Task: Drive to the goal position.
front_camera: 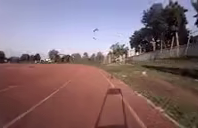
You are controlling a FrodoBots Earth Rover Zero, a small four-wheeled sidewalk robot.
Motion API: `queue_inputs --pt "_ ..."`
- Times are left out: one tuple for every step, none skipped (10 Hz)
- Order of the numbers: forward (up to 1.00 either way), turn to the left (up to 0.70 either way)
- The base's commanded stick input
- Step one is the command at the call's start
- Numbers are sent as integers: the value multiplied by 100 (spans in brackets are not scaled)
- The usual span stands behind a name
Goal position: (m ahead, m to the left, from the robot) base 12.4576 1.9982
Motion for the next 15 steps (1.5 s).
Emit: queue_inputs --pt "70 -8" --pt "70 -14" --pt "70 -14" --pt "70 -14" --pt "70 -9" --pt "70 0" --pt "70 0" --pt "70 0" --pt "70 0" --pt "70 0" --pt "70 0" --pt "70 0" --pt "70 0" --pt "70 0" --pt "70 0"
